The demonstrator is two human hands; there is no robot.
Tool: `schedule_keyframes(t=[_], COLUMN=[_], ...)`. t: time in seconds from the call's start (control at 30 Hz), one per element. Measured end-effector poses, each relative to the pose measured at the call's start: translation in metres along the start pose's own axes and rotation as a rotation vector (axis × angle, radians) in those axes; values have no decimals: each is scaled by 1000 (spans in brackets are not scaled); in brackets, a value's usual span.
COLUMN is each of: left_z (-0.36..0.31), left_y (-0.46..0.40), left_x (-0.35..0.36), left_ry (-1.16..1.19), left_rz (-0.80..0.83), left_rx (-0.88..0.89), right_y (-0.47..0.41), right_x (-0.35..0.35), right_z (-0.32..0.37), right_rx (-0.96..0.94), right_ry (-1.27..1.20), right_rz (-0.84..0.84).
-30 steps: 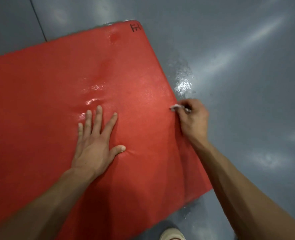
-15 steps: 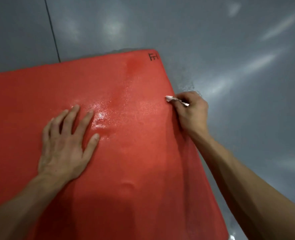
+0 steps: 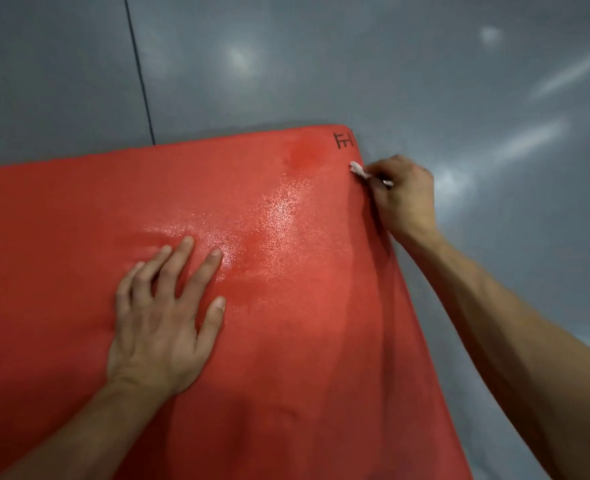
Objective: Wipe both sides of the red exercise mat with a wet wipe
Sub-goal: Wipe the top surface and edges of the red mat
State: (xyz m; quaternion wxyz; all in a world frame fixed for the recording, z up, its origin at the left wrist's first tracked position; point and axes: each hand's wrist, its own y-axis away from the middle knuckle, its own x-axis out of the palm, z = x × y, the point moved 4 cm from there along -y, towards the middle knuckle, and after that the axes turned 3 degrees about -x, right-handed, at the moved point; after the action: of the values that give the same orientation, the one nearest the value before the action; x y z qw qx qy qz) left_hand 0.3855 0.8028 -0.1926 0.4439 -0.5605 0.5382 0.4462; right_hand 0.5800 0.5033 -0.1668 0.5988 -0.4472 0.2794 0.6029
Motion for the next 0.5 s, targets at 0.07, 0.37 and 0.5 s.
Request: schedule_keyframes(t=[0.07,0.37,0.5], left_z=[1,3,3], left_y=[-1,-1,-2], left_x=[-1,0,0], left_ry=[0,1,7], left_rz=[4,21,28], left_rx=[-1,2,-1], right_y=[33,-62,-41], right_x=[-13,24,12], right_z=[-2,21,-2], right_rx=[25,33,105], right_ry=[-36,-127,-88], right_rz=[16,7,72])
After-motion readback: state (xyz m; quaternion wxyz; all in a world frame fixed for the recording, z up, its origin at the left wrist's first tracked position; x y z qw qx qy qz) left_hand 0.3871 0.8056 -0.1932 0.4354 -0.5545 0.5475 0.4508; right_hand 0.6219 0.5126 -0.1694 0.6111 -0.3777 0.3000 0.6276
